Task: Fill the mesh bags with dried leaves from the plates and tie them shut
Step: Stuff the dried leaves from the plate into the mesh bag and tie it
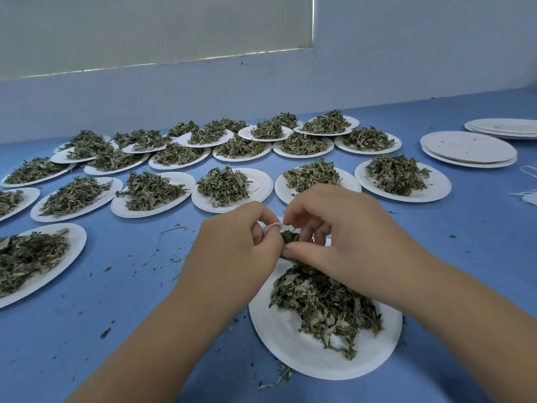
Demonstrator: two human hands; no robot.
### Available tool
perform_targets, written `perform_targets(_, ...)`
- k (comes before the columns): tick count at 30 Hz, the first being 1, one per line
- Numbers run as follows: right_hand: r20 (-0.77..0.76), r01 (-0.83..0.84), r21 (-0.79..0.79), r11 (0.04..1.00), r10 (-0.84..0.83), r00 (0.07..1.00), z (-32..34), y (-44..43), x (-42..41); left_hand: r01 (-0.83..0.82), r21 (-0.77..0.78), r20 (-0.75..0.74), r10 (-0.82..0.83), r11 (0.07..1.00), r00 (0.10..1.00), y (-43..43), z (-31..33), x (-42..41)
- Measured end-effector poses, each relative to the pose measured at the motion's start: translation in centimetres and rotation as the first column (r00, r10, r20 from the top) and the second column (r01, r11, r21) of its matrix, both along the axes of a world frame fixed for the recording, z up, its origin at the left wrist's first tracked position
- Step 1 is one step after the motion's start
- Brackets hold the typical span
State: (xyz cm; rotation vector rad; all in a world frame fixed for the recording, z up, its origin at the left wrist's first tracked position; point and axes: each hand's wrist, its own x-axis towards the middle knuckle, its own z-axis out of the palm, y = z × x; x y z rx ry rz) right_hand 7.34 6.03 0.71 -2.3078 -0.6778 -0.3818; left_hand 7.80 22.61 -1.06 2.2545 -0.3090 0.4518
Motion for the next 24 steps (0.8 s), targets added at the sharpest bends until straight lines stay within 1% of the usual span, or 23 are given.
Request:
perform_targets(2, -0.002, -0.026, -0.025, 0.999, 0.026, 1.000, 0.0, 0.1, -0.1, 0.007, -0.010, -0.008, -0.007, 1.000, 1.000, 0.0, 0.1, -0.1)
perform_targets(4, 0.009, -0.037, 0.004, 0.999, 0.037, 0.999, 0.1, 0.0, -0.1, 0.017, -0.020, -0.019, -0.017, 1.000, 1.000, 0.0, 0.2, -0.1)
perform_targets(7, 0.040, -0.023, 0.150, 0.988, 0.017, 0.999, 0.6, -0.5, -0.1, 0.019, -0.041, -0.026, -0.020, 0.999, 0.999, 0.2, 0.4, -0.1)
perform_targets(10, 0.022, 0.056, 0.244, 0.968, -0.063, 0.998, 0.9, -1.3, 0.1, -0.011, -0.093, -0.032, 0.008, 0.996, 0.999, 0.5, 0.6, 0.1)
perform_targets(12, -0.022, 0.114, 0.223, 0.968, -0.112, 0.993, 0.8, -1.5, 0.2, -0.033, -0.128, -0.036, 0.029, 0.991, 0.999, 0.7, 0.7, 0.3)
perform_targets(14, -0.073, 0.143, 0.156, 0.977, -0.133, 0.988, 0.5, -1.3, 0.1, -0.041, -0.144, -0.033, 0.036, 0.989, 0.999, 0.8, 0.8, 0.3)
perform_targets(18, -0.164, 0.107, 0.015, 0.994, -0.103, 0.981, 0.2, -0.6, 0.0, -0.055, -0.154, -0.023, 0.052, 0.987, 0.998, 0.8, 0.9, 0.1)
perform_targets(20, -0.171, 0.113, 0.018, 0.993, -0.109, 0.979, 0.1, -0.7, 0.2, -0.061, -0.150, -0.019, 0.059, 0.987, 0.998, 0.8, 0.9, 0.1)
perform_targets(24, -0.179, 0.118, 0.106, 0.987, -0.097, 0.979, 0.1, -0.9, 0.2, -0.058, -0.160, -0.019, 0.056, 0.985, 0.998, 0.7, 0.8, 0.1)
